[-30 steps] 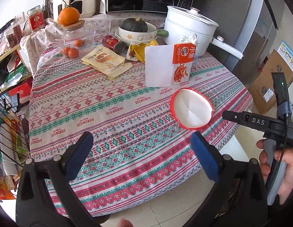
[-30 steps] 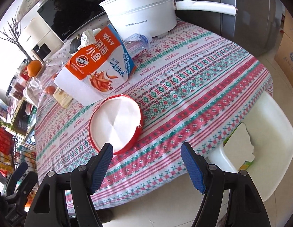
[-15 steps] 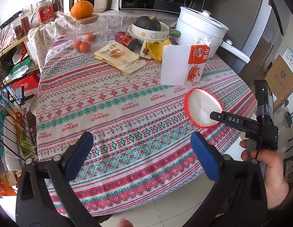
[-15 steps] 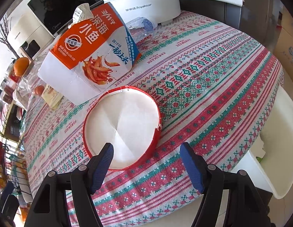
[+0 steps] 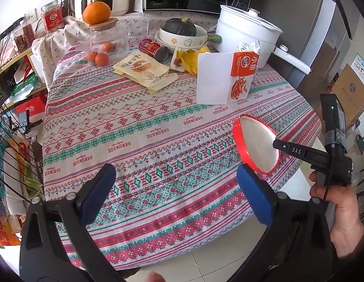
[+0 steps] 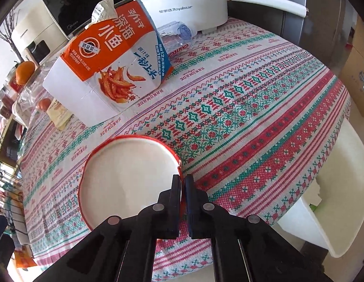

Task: Collect trash
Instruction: 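Grasp the crumpled white tissue with the left tool while the right tool holds the plate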

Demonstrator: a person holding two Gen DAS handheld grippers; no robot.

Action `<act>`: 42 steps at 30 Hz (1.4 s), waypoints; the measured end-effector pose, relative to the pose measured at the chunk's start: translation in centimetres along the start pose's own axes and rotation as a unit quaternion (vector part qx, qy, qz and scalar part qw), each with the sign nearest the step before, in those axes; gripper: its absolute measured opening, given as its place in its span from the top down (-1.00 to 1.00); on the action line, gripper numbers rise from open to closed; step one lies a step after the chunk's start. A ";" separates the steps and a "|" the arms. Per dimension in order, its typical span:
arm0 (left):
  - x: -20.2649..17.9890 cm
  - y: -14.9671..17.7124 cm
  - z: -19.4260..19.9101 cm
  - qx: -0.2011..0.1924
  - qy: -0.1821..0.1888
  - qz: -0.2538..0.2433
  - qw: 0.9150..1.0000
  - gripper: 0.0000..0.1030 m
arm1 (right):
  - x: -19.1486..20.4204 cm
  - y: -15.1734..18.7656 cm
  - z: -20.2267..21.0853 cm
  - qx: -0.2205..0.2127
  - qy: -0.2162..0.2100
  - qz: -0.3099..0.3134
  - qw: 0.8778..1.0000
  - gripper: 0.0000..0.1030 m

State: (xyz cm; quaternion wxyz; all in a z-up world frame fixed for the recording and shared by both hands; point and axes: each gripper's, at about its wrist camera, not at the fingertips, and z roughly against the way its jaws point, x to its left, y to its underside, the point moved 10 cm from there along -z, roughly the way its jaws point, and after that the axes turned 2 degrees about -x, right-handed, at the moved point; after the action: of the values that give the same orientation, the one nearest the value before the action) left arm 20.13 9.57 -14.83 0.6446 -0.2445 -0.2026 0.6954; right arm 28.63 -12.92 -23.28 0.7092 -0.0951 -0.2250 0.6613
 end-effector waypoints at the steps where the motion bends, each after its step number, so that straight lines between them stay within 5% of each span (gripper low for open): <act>1: 0.0 0.0 -0.1 0.001 0.000 0.001 1.000 -0.98 | -0.2 -0.2 0.4 -0.003 0.000 0.003 1.000 0.92; 6: -0.3 -0.6 -0.9 -0.001 0.012 -0.010 1.000 -0.98 | -1.9 -1.4 2.9 -0.021 -0.002 0.007 1.000 0.92; 13: -2.7 -5.9 -2.0 -0.056 0.035 -0.066 0.996 -0.98 | -4.3 -3.5 6.0 -0.040 -0.006 0.029 0.999 0.92; 19: -7.6 -11.0 -4.1 -0.077 0.031 -0.194 0.977 -0.97 | -6.8 -4.6 7.3 -0.039 -0.008 0.040 0.998 0.92; 23: -10.6 -13.5 -6.4 -0.068 0.044 -0.238 0.968 -0.94 | -8.4 -5.0 7.8 -0.036 -0.015 0.028 0.999 0.92; 27: -12.5 -13.0 -8.7 -0.037 0.061 -0.254 0.964 -0.38 | -10.0 -5.3 8.0 -0.035 -0.013 0.014 0.999 0.92; 32: -13.5 -12.4 -8.2 -0.064 0.064 -0.272 0.958 -0.17 | -11.0 -5.0 8.0 -0.025 -0.014 0.004 1.000 0.92; 34: -13.5 -12.5 -7.6 -0.072 0.077 -0.262 0.959 0.13 | -11.1 -4.8 8.0 -0.021 -0.017 0.003 1.000 0.92; 38: -13.6 -11.9 -6.8 -0.065 0.103 -0.252 0.960 0.28 | -11.4 -4.4 8.2 -0.020 -0.020 -0.002 1.000 0.92; 42: -14.6 -9.7 -5.7 -0.041 0.155 -0.264 0.951 0.28 | -11.7 -4.2 8.3 -0.016 -0.029 -0.018 0.999 0.91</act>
State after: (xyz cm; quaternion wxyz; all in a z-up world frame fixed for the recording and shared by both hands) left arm 32.01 -4.33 -12.44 0.8180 -0.3135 -0.1862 0.4448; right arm 28.43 -26.24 -16.41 0.7123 -0.0833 -0.2581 0.6474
